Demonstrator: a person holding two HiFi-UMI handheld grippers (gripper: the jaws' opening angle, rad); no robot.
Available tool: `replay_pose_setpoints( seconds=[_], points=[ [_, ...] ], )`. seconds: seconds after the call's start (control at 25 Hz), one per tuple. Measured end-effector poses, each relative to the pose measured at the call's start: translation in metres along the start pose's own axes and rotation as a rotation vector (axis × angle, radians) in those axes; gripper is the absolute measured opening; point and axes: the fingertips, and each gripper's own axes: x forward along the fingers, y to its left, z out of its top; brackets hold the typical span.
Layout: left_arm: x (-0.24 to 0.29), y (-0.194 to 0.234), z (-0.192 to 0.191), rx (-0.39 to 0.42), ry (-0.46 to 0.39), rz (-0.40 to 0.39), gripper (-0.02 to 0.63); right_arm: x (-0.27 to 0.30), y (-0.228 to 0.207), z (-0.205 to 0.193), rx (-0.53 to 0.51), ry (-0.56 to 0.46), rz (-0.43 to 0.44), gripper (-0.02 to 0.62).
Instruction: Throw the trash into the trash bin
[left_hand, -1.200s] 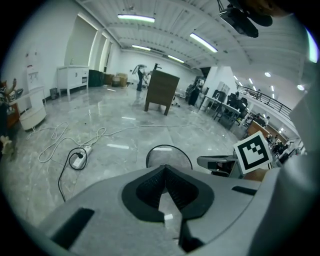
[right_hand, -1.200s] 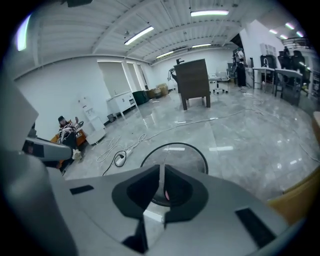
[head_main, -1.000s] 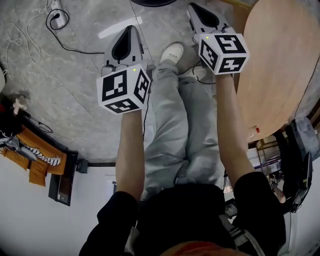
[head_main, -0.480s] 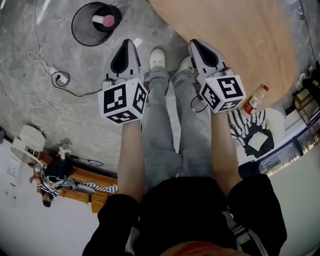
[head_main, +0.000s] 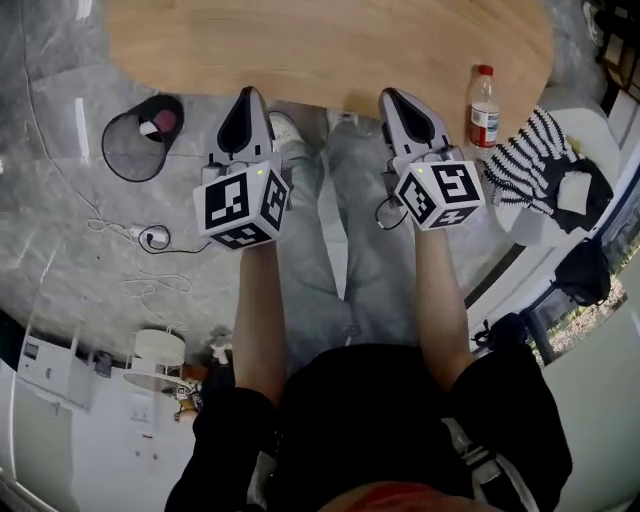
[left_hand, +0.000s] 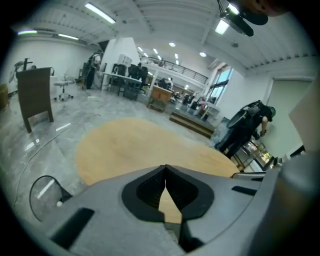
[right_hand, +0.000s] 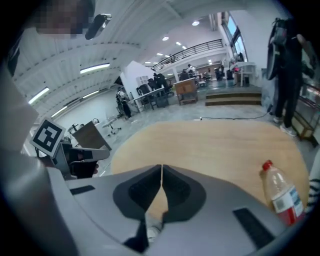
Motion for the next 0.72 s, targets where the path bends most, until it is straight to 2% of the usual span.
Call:
replay_pose_setpoints(
  seconds=[0.12,0.24,0.56,0.6,0.68,0.72],
  points=[
    [0.017,-0.052,-0.004,0.069,0.035,-0.077,0.008,-0.034,-0.05,-0.005,0.069,-0.038,-0.118,0.012],
    [0.025,-0.099,-0.011,0.121,0.059,-0.138,0.008,-0.067,-0.09,-0.014,0.112,-0.055,-0.199,0.014],
    [0.047,-0.191,-0.034,0.192,0.12,-0.242,0.008,-0.125,-0.167,-0.039,0.156,-0.028,-0.307,0.017],
    [0.05,-0.2,-0.039,0.196,0.129,-0.251,0.008,-0.128,-0.176,-0.042,0.158,-0.011,-0.314,0.042],
    [0.056,-0.216,-0.048,0.202,0.146,-0.264,0.008,-0.132,-0.194,-0.051,0.158,0.034,-0.32,0.169],
    [0.06,-0.223,-0.054,0.204,0.154,-0.27,0.008,-0.133,-0.202,-0.055,0.15,0.06,-0.325,0.189]
  ],
)
